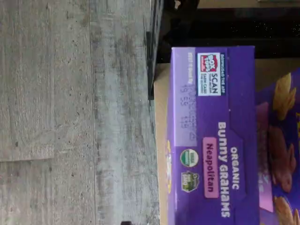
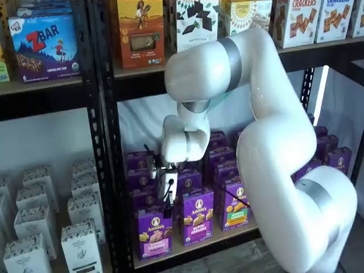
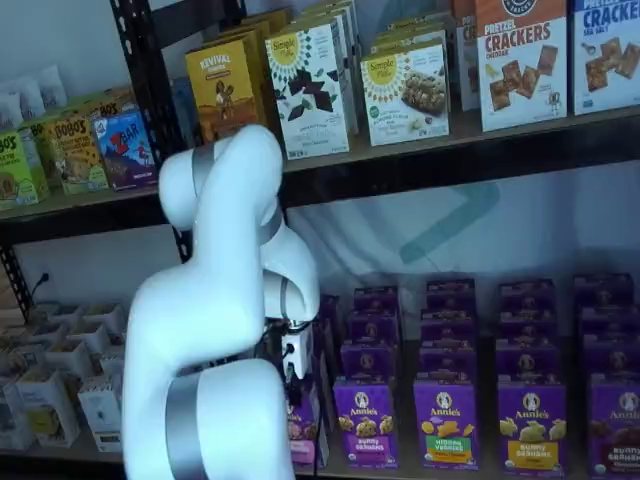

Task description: Pick up the purple box with a pink patch in the middle, on the bottom shelf, the first box from the left

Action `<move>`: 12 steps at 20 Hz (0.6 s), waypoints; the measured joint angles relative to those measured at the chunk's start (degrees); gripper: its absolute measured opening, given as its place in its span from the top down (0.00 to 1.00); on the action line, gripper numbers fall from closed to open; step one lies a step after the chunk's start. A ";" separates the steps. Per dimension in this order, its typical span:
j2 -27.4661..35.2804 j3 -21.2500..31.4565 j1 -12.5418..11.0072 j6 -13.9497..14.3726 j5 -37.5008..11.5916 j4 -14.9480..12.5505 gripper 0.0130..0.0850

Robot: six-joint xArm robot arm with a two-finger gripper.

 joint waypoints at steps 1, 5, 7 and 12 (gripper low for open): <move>0.22 -0.33 -0.01 0.29 0.20 -0.32 0.00; 1.42 -1.98 -0.06 2.00 1.12 -2.16 0.00; 1.92 -2.57 -0.02 2.74 1.36 -2.92 0.00; 3.18 -4.04 0.09 5.86 2.18 -6.24 0.00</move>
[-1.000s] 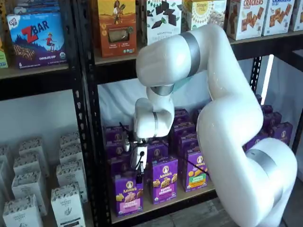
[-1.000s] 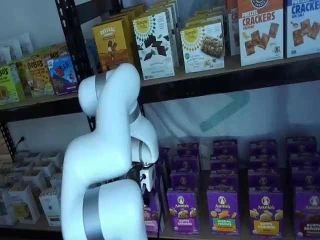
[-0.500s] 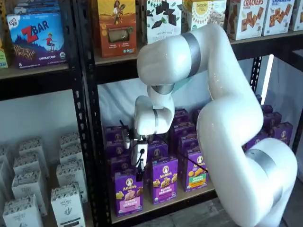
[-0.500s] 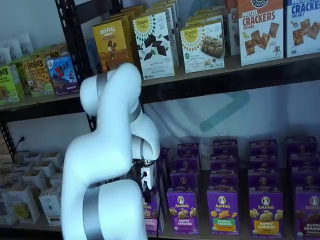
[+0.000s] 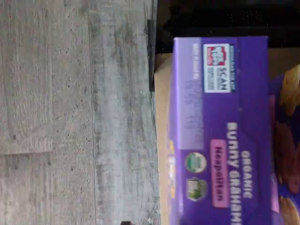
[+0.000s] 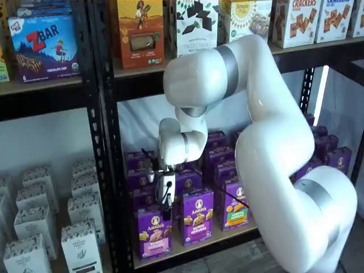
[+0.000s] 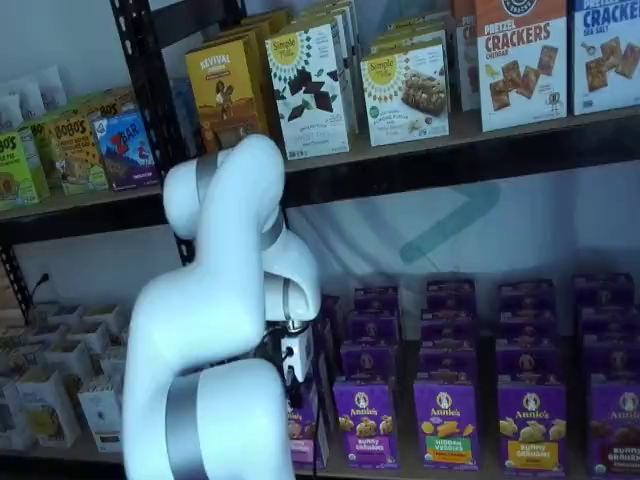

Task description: Pick up the purple box with a pink patch in the middle, on the bottom shelf, the first box from the left

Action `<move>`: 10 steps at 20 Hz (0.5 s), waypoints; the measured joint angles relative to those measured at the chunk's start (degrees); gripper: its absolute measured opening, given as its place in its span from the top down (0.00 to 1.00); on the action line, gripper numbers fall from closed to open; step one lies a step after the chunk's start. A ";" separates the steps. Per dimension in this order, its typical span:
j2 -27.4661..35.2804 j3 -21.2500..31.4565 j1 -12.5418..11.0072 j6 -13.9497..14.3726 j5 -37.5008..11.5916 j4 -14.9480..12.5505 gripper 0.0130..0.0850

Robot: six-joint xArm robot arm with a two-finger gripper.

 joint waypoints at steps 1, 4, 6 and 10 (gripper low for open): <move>0.23 -0.30 0.03 0.68 0.37 -0.72 0.00; 0.89 -1.19 0.19 2.30 1.58 -2.31 0.00; 1.25 -1.50 0.36 2.90 1.88 -2.80 0.00; 1.75 -1.72 0.57 3.69 1.78 -3.46 0.00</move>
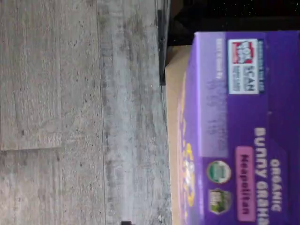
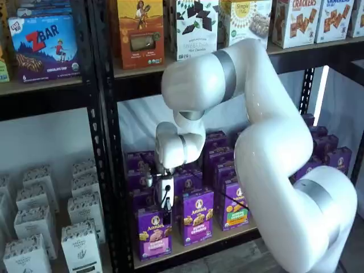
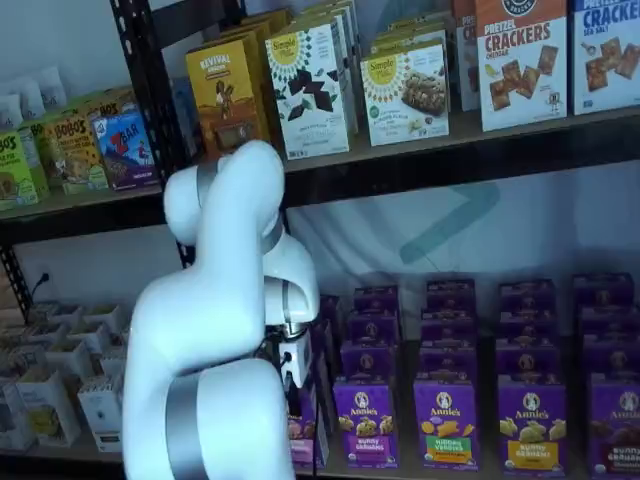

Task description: Pick up the purple box with a pink patch in the middle, on the bottom shelf, the first box from the left

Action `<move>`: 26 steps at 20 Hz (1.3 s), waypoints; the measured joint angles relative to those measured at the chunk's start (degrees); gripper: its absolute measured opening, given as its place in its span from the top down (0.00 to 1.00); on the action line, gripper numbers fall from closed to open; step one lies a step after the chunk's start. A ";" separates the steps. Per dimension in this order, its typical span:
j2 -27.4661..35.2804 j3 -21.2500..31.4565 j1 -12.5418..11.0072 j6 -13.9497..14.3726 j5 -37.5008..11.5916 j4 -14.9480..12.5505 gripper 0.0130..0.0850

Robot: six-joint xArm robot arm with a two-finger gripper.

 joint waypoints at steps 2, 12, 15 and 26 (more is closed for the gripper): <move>0.35 -0.25 0.14 0.84 0.08 -0.79 0.00; 1.52 -1.42 0.88 1.08 0.61 -0.21 0.00; 1.72 -1.78 0.97 1.48 1.11 -0.53 0.06; 2.03 -1.70 1.23 2.00 0.16 -0.89 0.22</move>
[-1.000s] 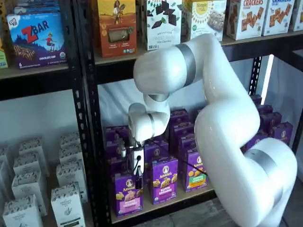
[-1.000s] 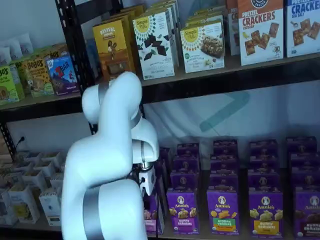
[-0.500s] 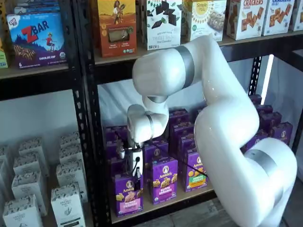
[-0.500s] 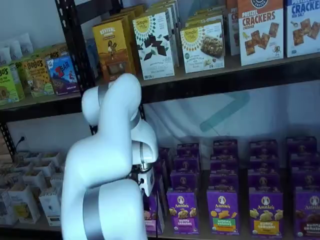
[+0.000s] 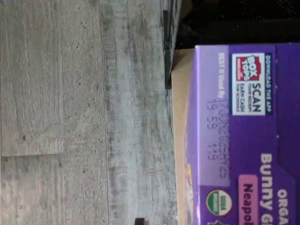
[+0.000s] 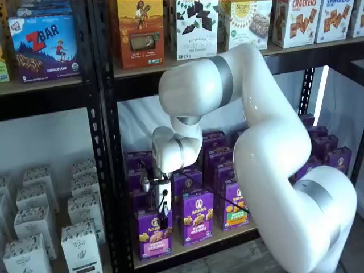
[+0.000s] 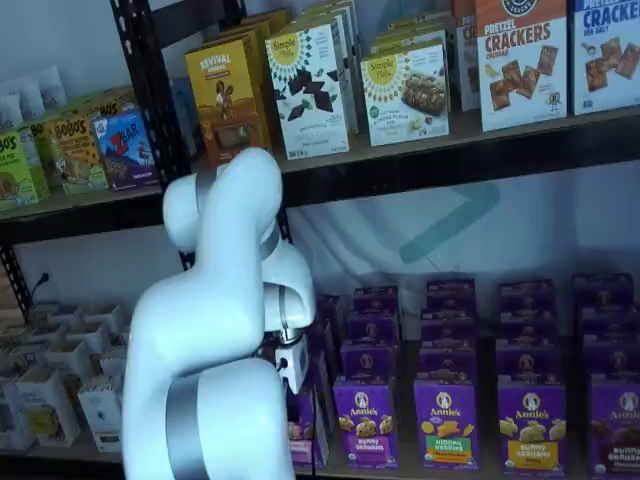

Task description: Pick up the purple box with a pink patch in the middle, on the bottom shelf, the first box from the left

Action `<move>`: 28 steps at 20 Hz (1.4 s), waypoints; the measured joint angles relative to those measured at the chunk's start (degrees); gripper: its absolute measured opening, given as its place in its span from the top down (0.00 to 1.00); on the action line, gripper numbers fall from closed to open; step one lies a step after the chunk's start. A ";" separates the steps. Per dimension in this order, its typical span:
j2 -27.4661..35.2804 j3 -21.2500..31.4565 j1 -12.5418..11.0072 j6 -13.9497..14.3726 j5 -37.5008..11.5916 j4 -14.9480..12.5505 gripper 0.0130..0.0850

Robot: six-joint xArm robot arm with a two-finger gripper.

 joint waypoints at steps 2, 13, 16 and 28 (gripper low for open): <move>0.03 0.07 0.03 -0.09 -0.29 0.13 0.22; 0.15 0.12 -0.03 -0.48 -1.03 0.46 0.44; 0.20 0.06 -0.06 -0.35 -0.98 0.29 0.56; 0.12 0.59 -0.05 0.06 -1.67 -0.20 0.61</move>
